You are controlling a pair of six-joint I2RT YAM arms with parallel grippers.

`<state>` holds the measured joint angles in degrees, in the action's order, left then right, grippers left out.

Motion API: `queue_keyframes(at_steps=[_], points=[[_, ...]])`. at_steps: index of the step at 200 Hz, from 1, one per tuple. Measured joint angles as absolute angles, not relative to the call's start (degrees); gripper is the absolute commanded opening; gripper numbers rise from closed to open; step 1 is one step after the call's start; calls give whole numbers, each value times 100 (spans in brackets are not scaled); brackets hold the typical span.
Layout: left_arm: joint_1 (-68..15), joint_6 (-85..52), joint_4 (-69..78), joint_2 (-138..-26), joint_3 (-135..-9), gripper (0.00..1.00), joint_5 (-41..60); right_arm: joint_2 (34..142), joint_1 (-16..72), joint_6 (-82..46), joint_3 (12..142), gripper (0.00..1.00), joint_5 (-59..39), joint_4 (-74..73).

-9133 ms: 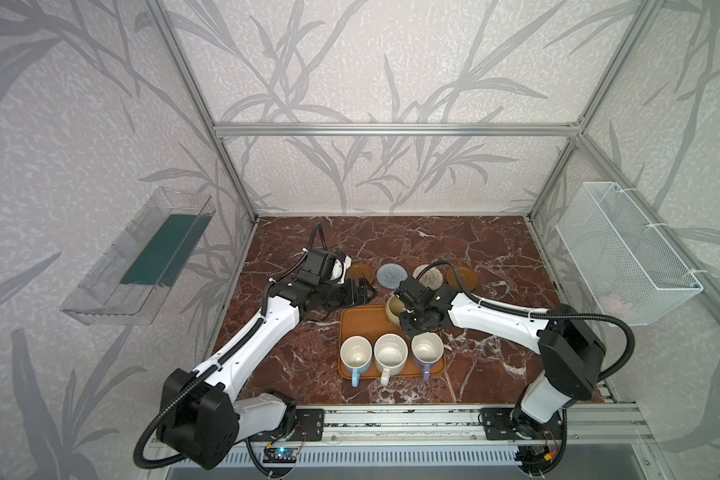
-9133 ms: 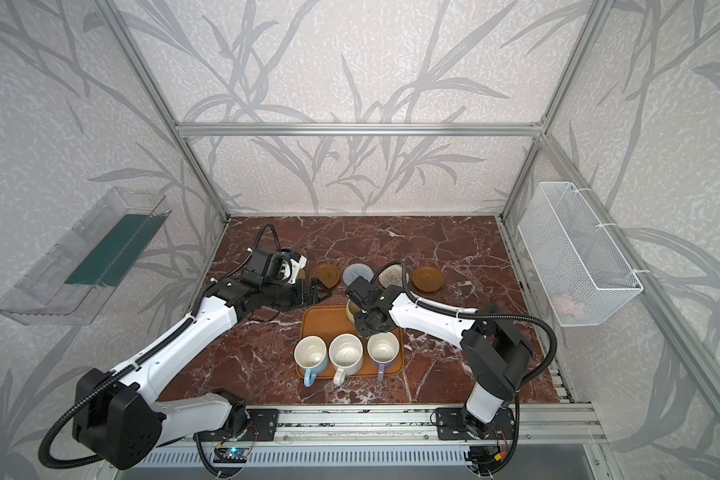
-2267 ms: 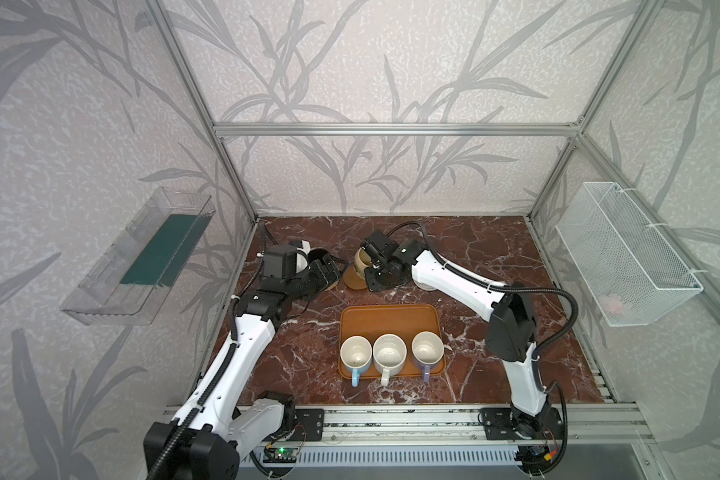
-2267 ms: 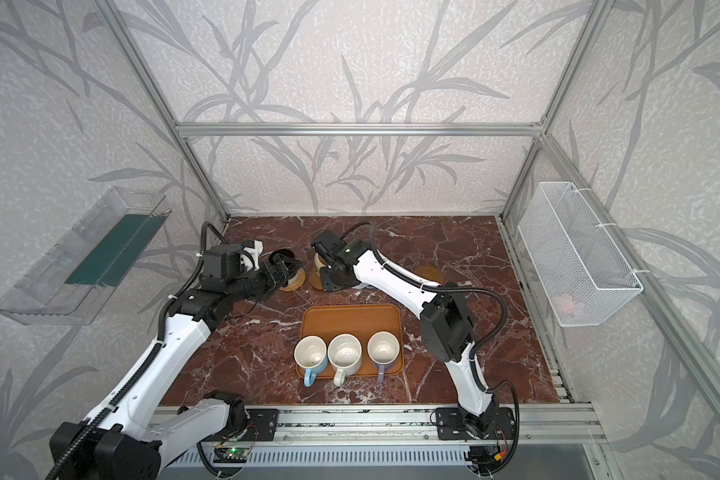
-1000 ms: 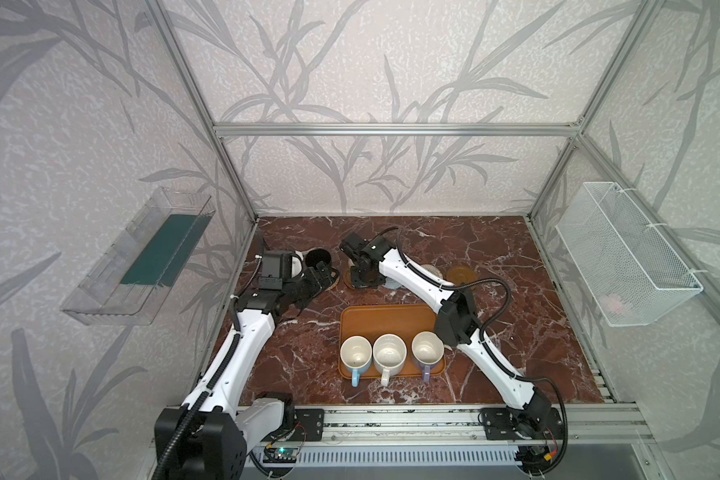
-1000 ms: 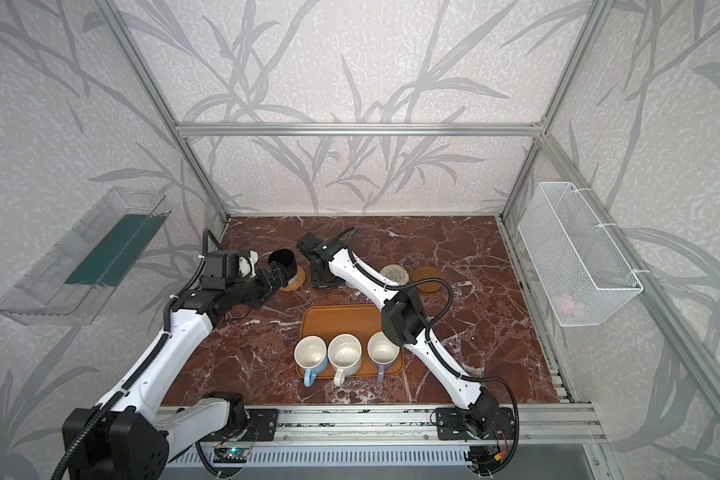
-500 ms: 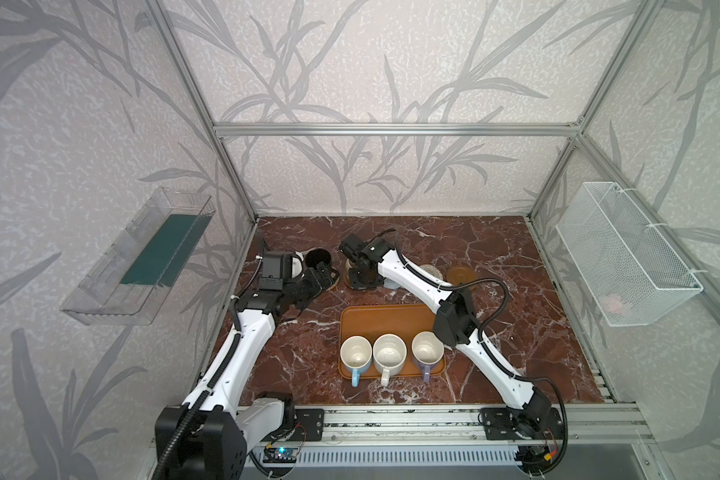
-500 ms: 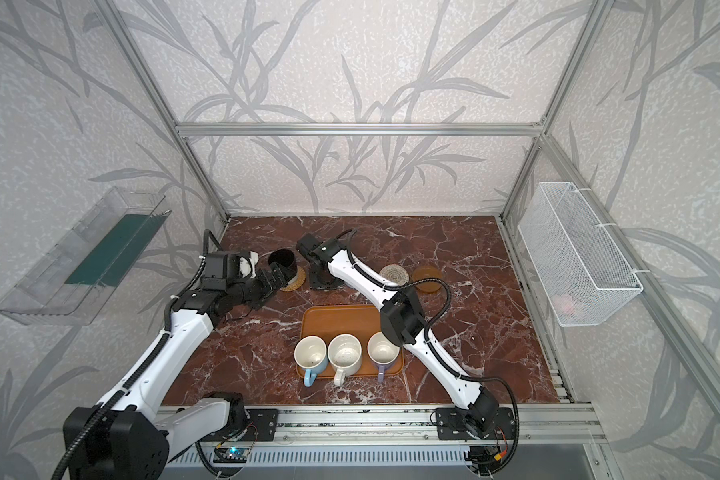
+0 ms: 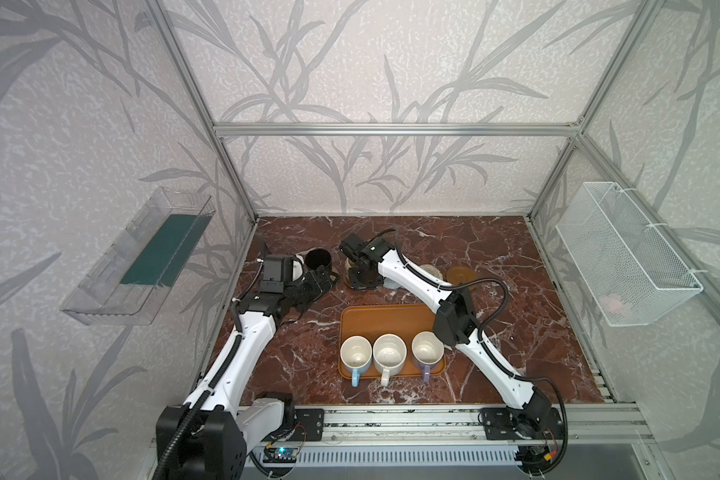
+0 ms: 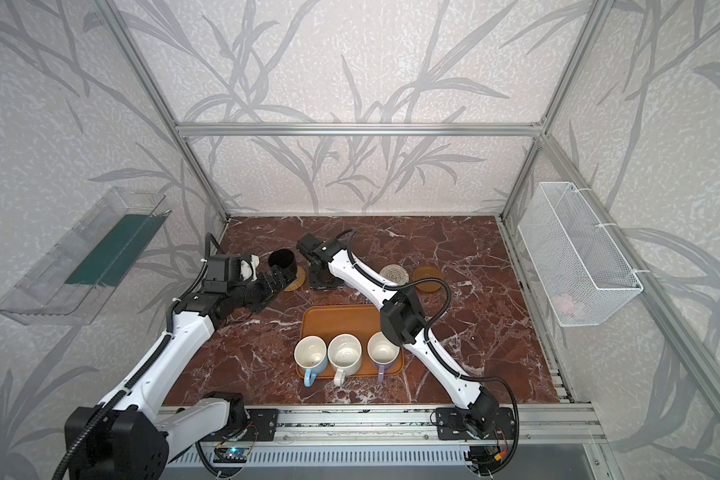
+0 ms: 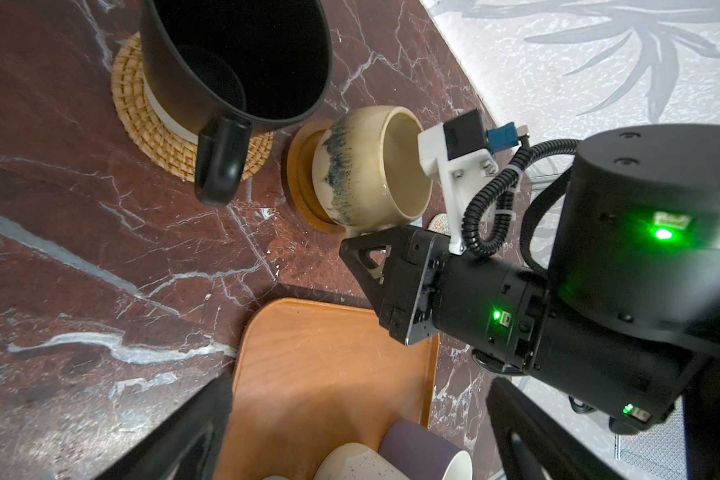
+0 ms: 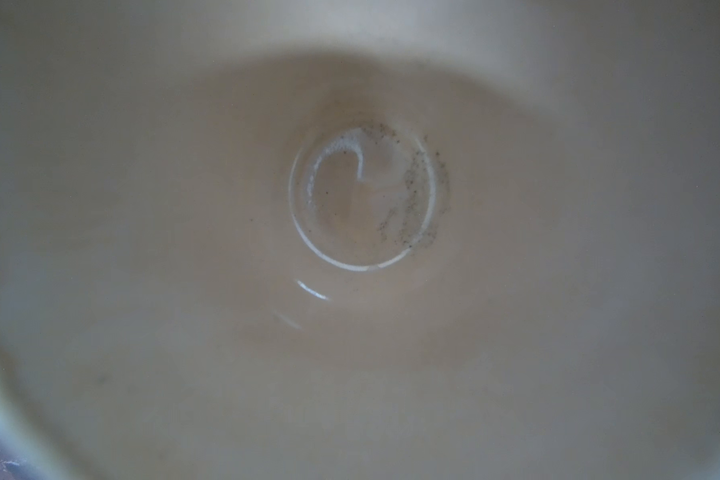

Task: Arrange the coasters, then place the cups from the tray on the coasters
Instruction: 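Lower the cream glazed mug onto the wooden coaster with the right gripper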

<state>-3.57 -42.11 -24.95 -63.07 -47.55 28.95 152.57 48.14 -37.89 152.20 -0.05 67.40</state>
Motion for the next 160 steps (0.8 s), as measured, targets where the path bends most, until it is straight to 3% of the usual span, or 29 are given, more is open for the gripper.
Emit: queue_keyframes(at_steps=[160], points=[[-357, -4270, -2344, -6237, -4670, 98, 2873, 15323, 4803, -3607, 15218, 26, -239, 6873]])
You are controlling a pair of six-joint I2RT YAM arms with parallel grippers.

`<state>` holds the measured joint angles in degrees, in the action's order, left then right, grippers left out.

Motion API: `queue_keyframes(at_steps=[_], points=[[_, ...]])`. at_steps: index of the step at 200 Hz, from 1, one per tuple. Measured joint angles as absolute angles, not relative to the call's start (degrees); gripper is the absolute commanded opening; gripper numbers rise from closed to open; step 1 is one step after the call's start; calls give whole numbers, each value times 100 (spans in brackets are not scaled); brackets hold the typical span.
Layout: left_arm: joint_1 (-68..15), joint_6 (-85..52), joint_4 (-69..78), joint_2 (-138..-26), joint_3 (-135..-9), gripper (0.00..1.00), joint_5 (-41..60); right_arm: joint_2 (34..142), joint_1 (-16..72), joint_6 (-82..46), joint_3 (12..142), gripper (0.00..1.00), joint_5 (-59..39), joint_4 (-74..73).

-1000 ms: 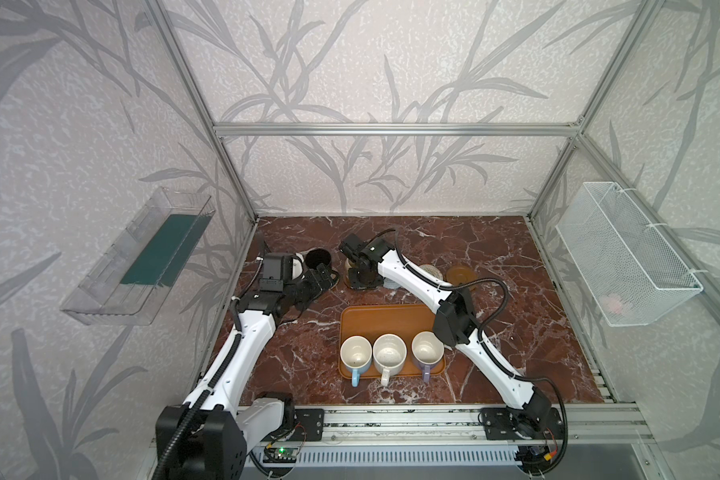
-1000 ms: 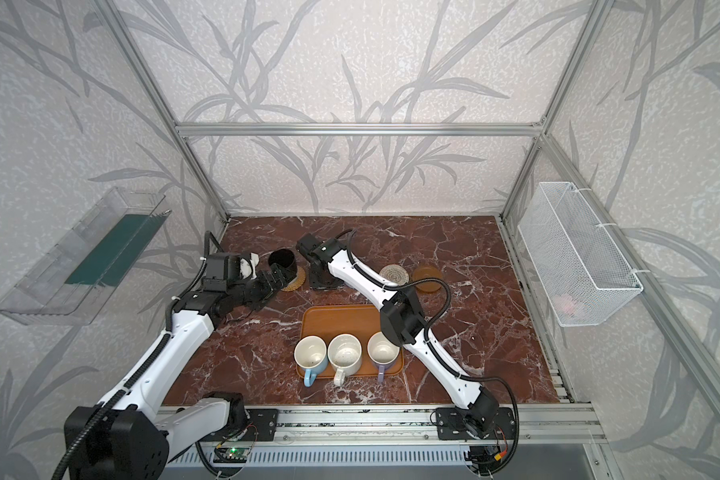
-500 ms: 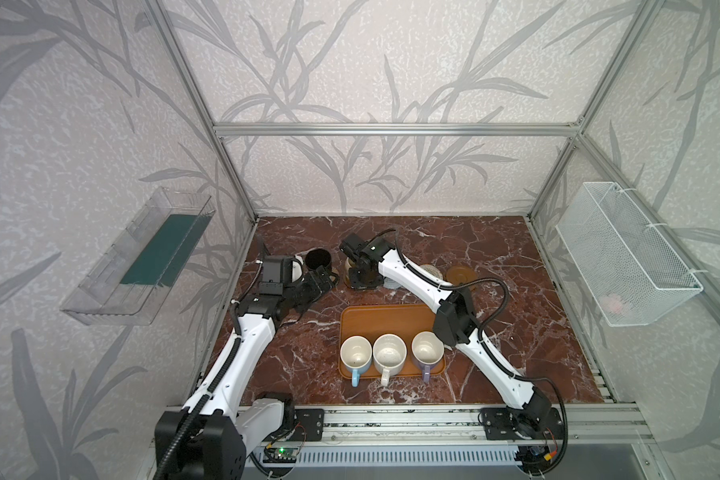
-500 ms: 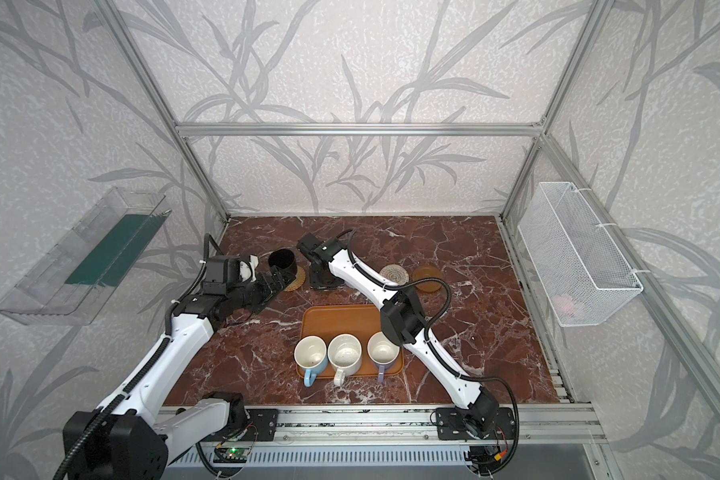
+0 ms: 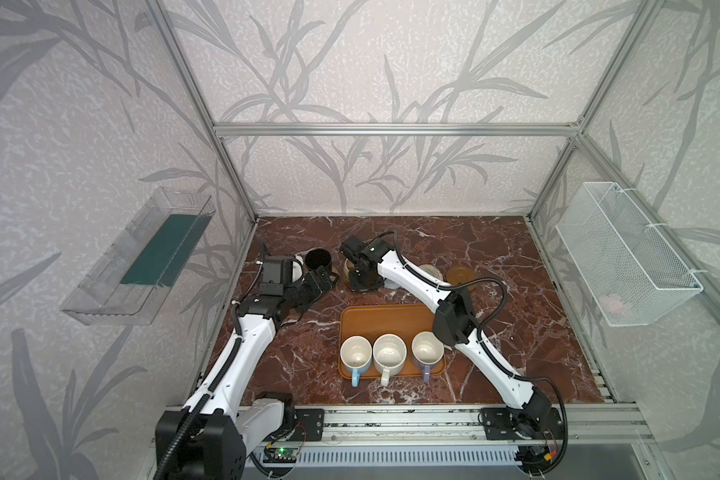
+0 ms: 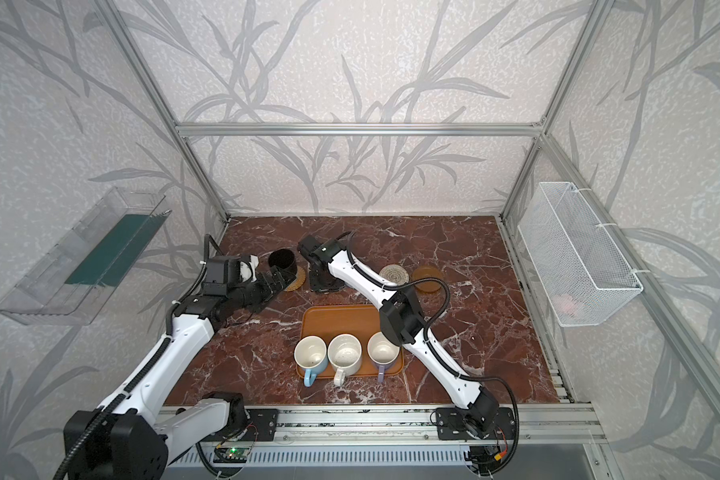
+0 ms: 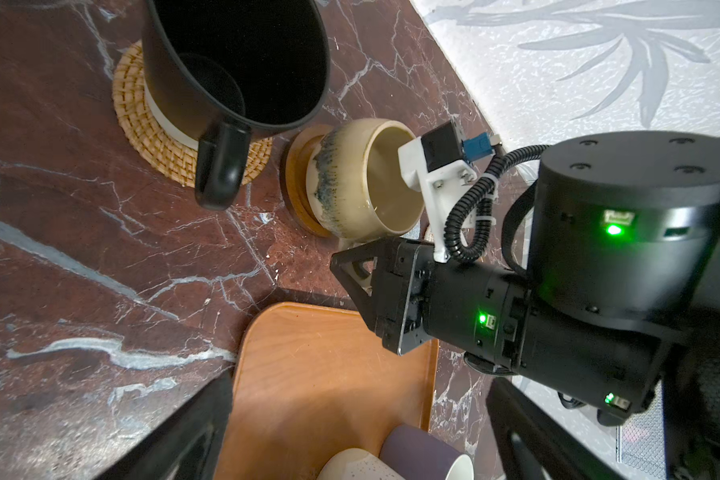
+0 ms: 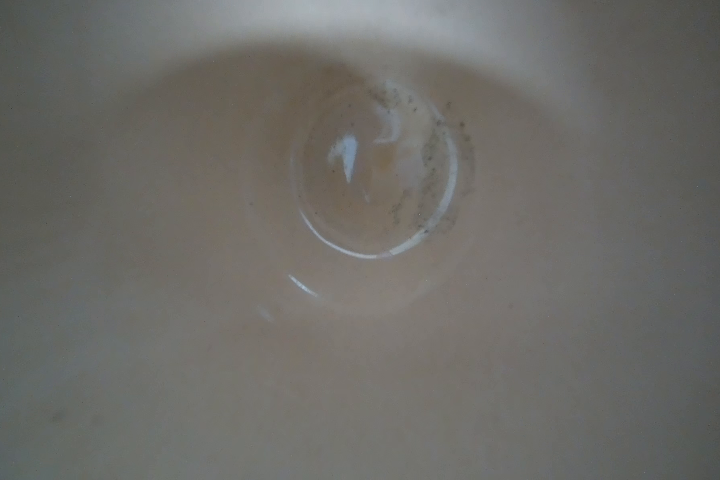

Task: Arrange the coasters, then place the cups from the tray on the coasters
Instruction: 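Lower the cream glazed mug onto the wooden coaster with the right gripper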

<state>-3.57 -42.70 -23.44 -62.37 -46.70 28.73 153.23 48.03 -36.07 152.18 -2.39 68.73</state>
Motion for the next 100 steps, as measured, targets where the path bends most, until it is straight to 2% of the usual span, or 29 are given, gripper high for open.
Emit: queue_keyframes(at_steps=[39, 100], points=[[-357, -4311, -2309, -6237, -4654, 98, 2877, 15336, 4803, -3538, 15214, 33, -307, 6899], [-357, -4324, -2305, -6237, -4624, 98, 2884, 15334, 4803, -3476, 15207, 33, -281, 6912]])
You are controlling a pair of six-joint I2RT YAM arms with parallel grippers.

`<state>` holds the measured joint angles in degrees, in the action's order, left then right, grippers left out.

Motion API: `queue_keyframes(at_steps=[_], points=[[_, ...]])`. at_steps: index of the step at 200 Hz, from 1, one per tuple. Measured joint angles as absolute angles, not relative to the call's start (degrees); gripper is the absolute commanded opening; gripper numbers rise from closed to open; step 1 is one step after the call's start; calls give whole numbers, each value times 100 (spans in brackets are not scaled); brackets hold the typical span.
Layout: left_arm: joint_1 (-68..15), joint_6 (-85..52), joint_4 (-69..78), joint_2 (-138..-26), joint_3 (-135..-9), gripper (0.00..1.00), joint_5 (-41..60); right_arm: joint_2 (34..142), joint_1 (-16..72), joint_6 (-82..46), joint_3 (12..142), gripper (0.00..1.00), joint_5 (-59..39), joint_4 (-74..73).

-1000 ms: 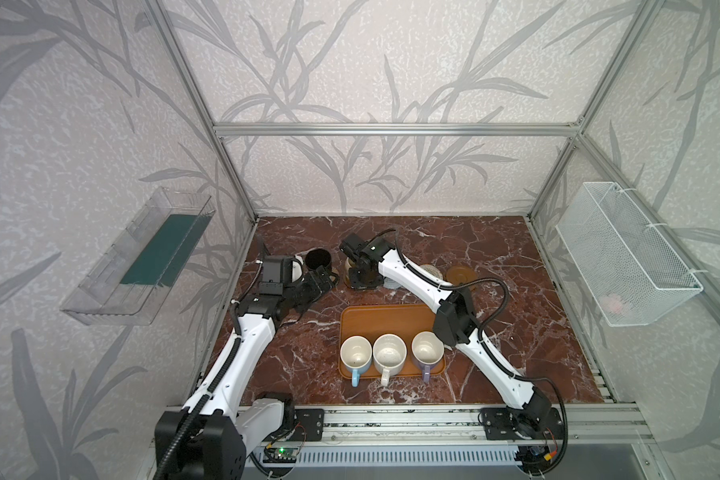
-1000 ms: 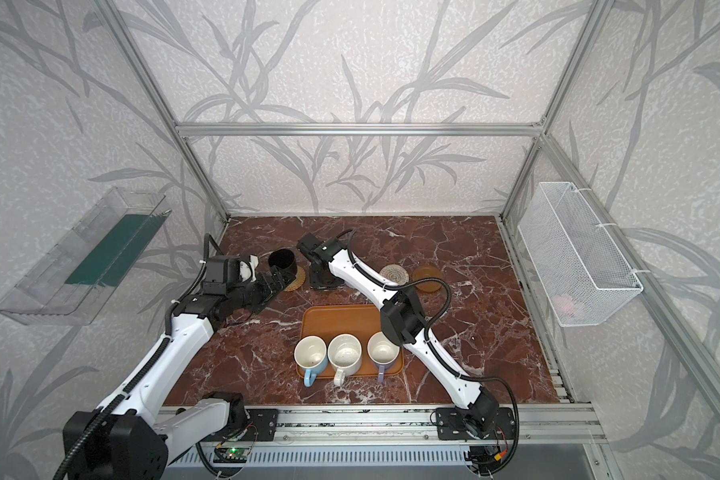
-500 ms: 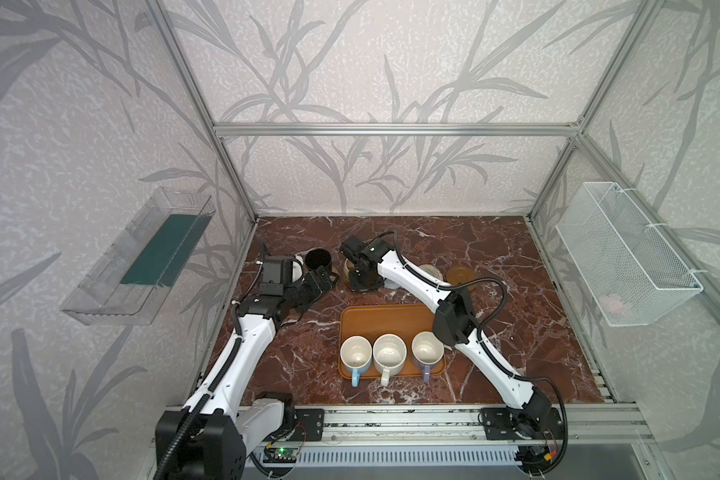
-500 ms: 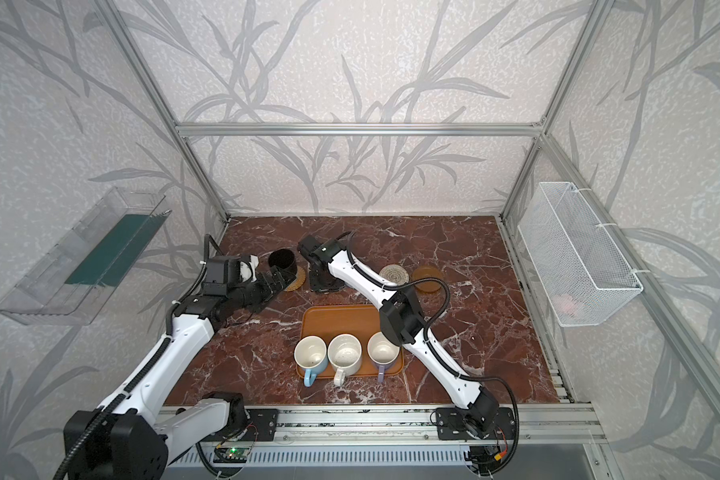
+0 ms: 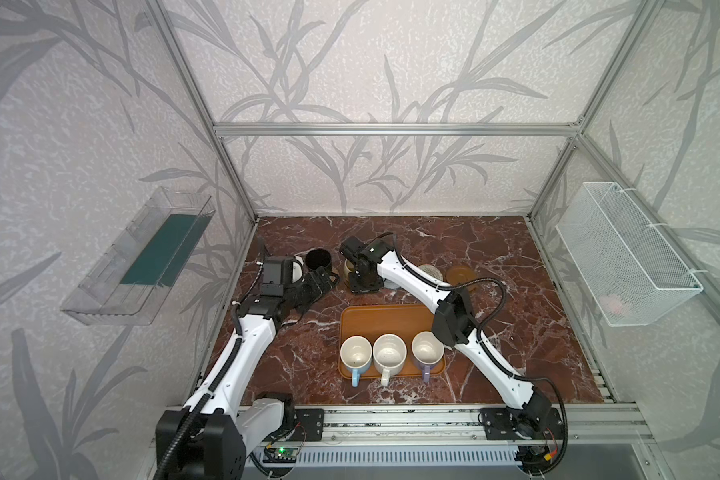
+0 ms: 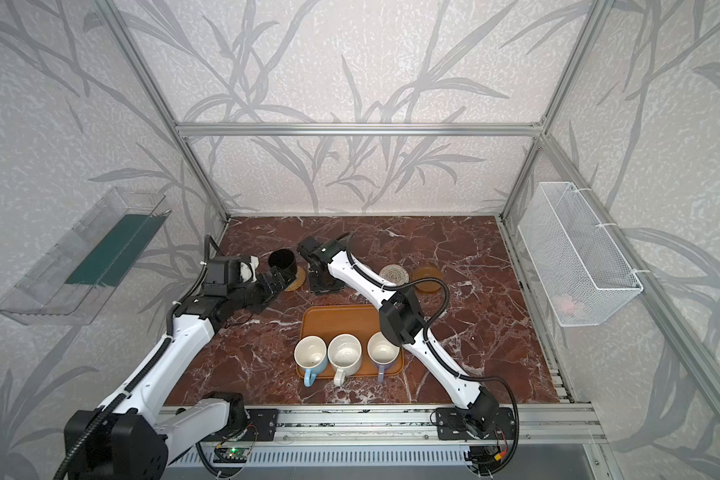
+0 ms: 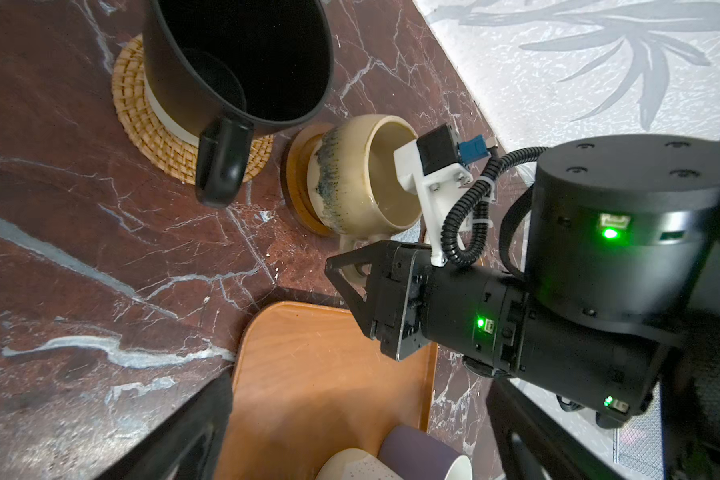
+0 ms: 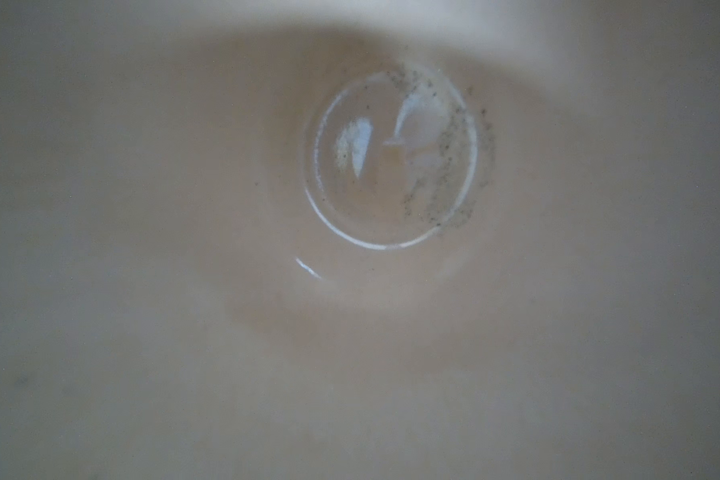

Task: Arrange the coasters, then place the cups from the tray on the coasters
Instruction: 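Lower the cream glazed mug onto the wooden coaster with the right gripper, then open and raise the right gripper while the left gripper moves over the tray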

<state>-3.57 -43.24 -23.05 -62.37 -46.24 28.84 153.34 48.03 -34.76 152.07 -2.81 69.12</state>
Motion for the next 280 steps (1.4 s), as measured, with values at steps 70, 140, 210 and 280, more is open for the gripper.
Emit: queue_keyframes(at_steps=[70, 140, 210, 280], points=[[-357, -4335, -2222, -6237, -4580, 98, 2939, 15334, 4838, -3002, 15207, 23, 121, 6932], [-357, -4351, -2222, -6237, -4563, 98, 2969, 15334, 4838, -2797, 15207, 26, 71, 6930], [-357, -4327, -2233, -6136, -4563, 99, 2969, 15244, 4838, -2630, 15095, 46, -119, 6812], [-357, -4128, -2598, -6134, -4565, 99, 3017, 14914, 4838, -2650, 14833, 58, -248, 6796]])
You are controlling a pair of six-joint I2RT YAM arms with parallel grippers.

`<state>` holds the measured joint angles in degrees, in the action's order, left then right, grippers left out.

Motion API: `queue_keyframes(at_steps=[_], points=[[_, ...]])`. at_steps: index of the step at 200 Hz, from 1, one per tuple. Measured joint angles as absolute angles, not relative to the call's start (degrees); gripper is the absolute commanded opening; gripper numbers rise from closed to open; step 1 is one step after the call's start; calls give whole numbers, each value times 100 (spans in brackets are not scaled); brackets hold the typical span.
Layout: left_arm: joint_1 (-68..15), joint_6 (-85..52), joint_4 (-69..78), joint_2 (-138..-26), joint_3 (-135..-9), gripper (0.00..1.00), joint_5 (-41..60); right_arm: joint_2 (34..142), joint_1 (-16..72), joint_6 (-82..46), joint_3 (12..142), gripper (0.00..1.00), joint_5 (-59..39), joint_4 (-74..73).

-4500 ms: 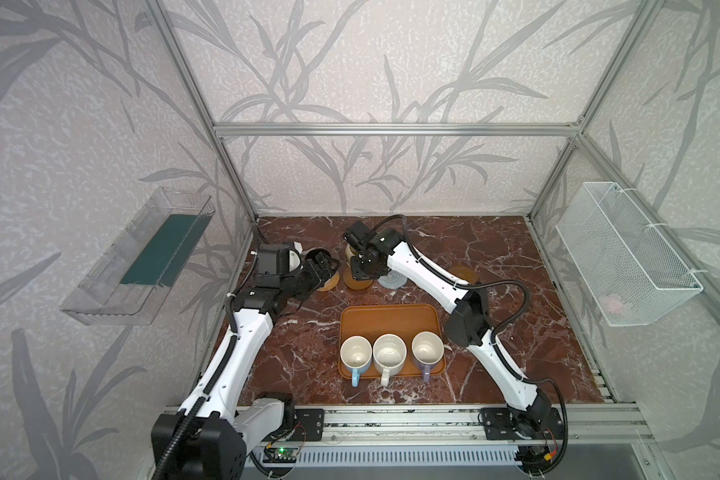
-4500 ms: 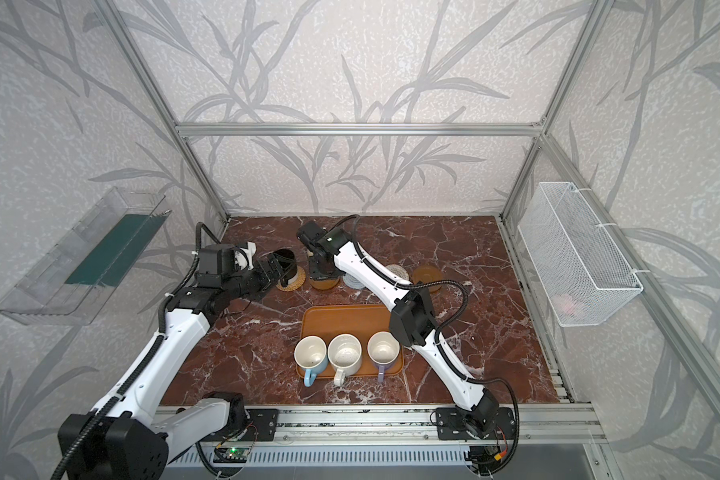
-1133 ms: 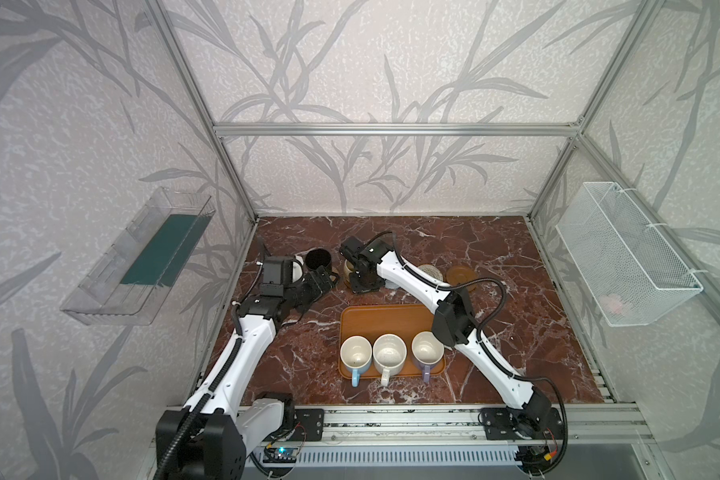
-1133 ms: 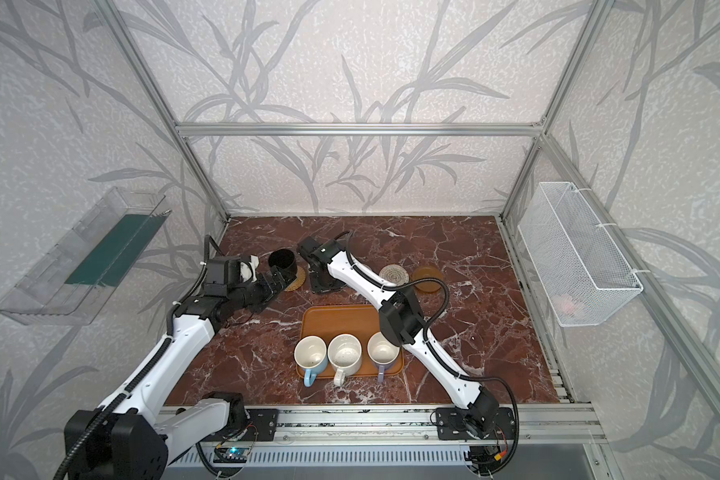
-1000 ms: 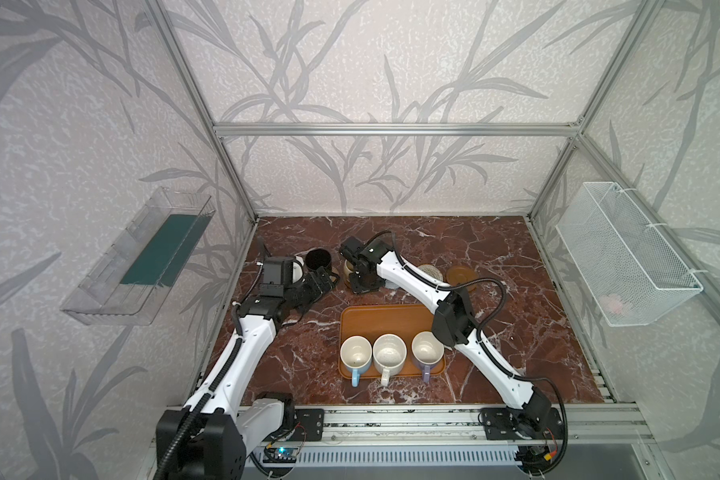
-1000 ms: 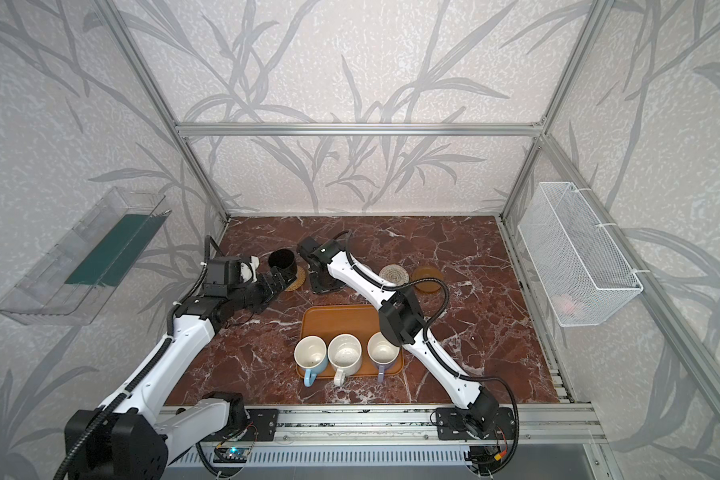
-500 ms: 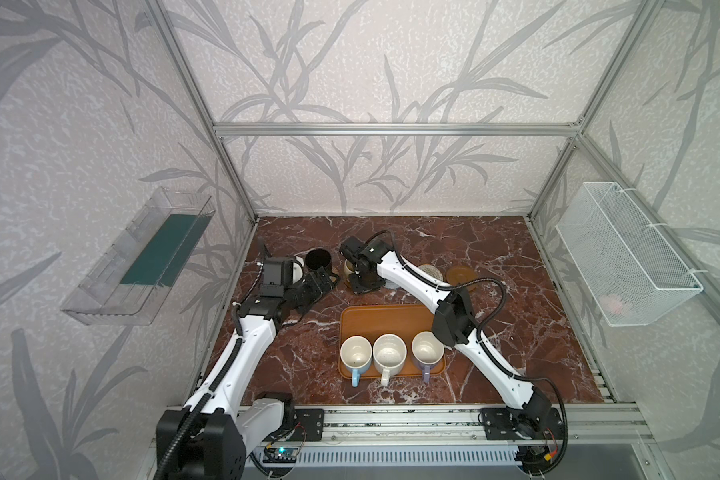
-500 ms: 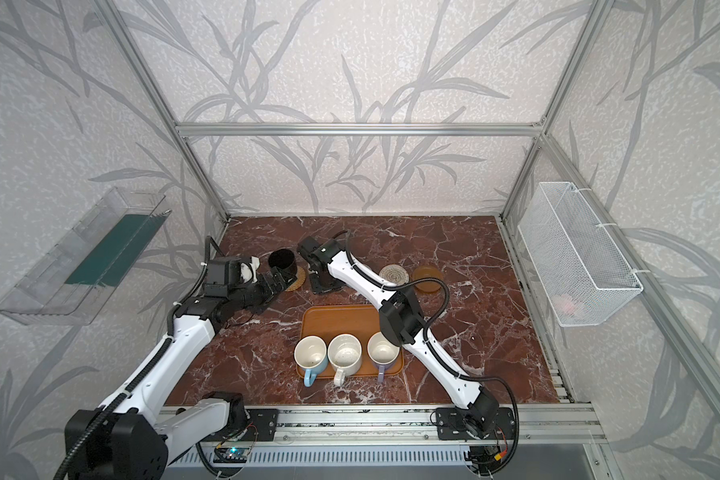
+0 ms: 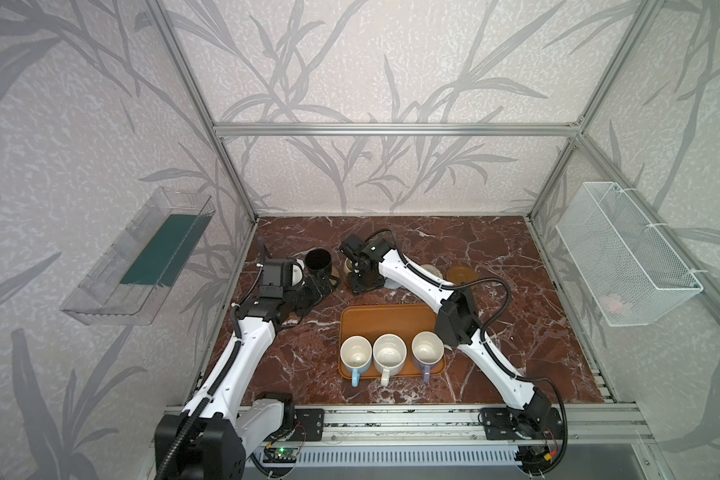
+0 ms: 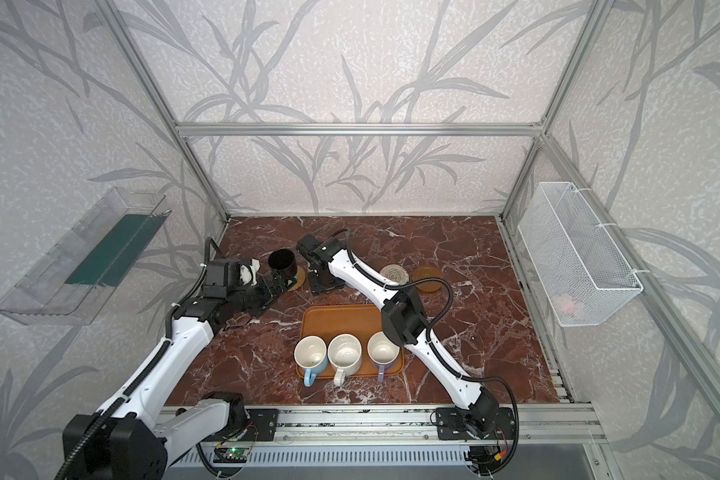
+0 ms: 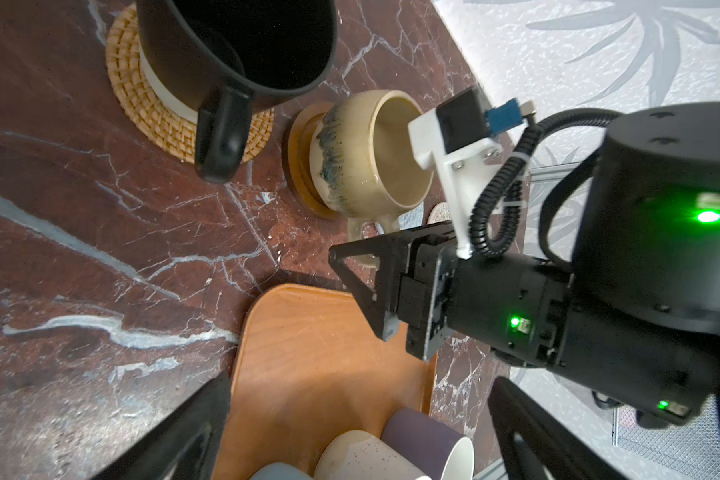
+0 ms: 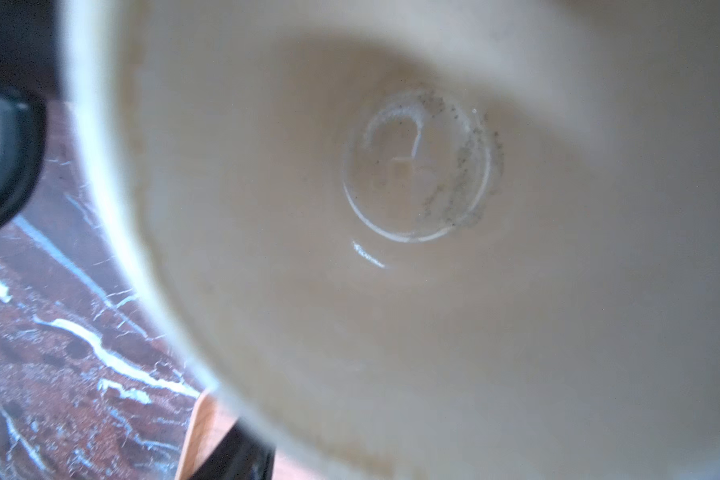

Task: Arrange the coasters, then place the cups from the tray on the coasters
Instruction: 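Open and raise the right gripper while the left gripper moves over the tray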

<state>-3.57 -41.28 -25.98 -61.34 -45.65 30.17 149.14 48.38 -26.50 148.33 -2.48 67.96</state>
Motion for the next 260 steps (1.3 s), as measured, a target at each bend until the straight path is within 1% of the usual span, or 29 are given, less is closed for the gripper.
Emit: queue_keyframes(at_steps=[45, 63, 89, 106, 122, 127, 141, 161, 182, 184, 186, 187, 189, 218, 239, 260], points=[[-357, -3979, -2971, -6086, -4635, 99, 3065, 14138, 4836, -2683, 14018, 57, -655, 6440], [-357, -3951, -3028, -6012, -4646, 99, 3072, 14007, 4836, -2720, 13913, 56, -862, 6292], [-357, -3938, -3116, -5929, -4648, 99, 3109, 13797, 4836, -2720, 13533, 58, -1024, 5988], [-357, -3885, -3264, -5922, -4687, 99, 3124, 13439, 4836, -2727, 12857, 61, -1092, 5664], [-368, -3785, -3520, -5922, -4794, 99, 3142, 13021, 4836, -2738, 12241, 68, -1129, 5439], [-390, -3741, -3623, -5922, -4849, 99, 3140, 12890, 4836, -2735, 12095, 72, -1133, 5398], [-480, -3607, -3929, -5920, -5035, 99, 3065, 12529, 4834, -2696, 11764, 73, -1103, 5280], [-856, -3468, -4366, -5824, -5242, 99, 2786, 11935, 4825, -2596, 11253, 74, -941, 5118], [-1448, -3459, -4759, -5579, -5273, 99, 2375, 11163, 4781, -2473, 10508, 75, -661, 4875], [-1511, -3470, -4794, -5553, -5273, 100, 2333, 11102, 4777, -2467, 10442, 83, -611, 4849], [-1577, -3472, -4827, -5529, -5273, 99, 2294, 11013, 4775, -2453, 10342, 95, -589, 4812], [-1597, -3474, -4842, -5522, -5273, 99, 2279, 10984, 4772, -2451, 10311, 98, -580, 4799], [-1647, -3487, -4871, -5498, -5273, 99, 2239, 10897, 4768, -2443, 10219, 100, -537, 4759], [-2283, -3763, -5065, -5135, -5168, 99, 1752, 9590, 4733, -2259, 8921, 99, 40, 4139], [-2628, -4016, -5111, -4971, -5002, 99, 1476, 8882, 4718, -1994, 8455, 99, 307, 3752], [-3098, -4268, -5151, -5002, -4917, 99, 1188, 8265, 4705, -1726, 7911, 99, 360, 3232]])
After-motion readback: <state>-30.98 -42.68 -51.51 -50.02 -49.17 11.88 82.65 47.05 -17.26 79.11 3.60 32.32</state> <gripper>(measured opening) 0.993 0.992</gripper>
